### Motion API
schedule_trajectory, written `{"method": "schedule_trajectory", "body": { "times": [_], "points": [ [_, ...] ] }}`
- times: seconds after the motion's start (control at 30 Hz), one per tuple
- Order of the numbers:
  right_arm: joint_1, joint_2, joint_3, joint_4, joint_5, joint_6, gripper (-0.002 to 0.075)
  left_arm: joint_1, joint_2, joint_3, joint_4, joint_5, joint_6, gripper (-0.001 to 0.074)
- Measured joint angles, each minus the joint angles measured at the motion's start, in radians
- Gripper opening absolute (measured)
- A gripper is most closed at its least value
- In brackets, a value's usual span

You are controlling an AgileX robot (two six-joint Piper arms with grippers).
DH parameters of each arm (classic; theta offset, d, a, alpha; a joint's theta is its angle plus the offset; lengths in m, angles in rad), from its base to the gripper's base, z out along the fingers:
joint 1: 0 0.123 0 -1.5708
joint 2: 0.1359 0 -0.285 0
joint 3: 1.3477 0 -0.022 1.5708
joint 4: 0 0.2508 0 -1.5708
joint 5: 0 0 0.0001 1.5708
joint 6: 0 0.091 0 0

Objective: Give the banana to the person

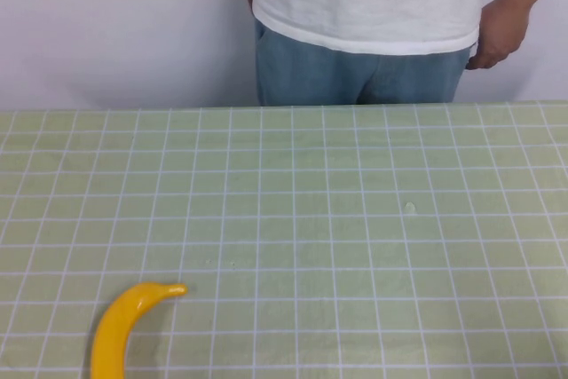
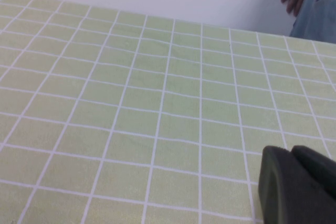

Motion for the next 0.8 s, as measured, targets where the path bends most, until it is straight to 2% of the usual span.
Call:
{"method": "schedule_trajectory", "body": {
  "times": [0.6, 0.7, 0.8],
  "points": [
    [0.0, 0.0, 0.0, 0.0, 0.0, 0.0, -0.0009, 0.0, 0.0, 0.0, 0.001, -0.014, 0.0, -0.0004],
    [0.0, 0.0, 0.0, 0.0, 0.0, 0.0, -0.0009, 0.0, 0.0, 0.002, 0.001, -0.066, 0.0, -0.0004],
    [0.0, 0.0, 0.0, 0.0, 0.0, 0.0, -0.0009, 0.0, 0.0, 0.002, 0.001, -0.206, -0.002, -0.0004]
  ]
}}
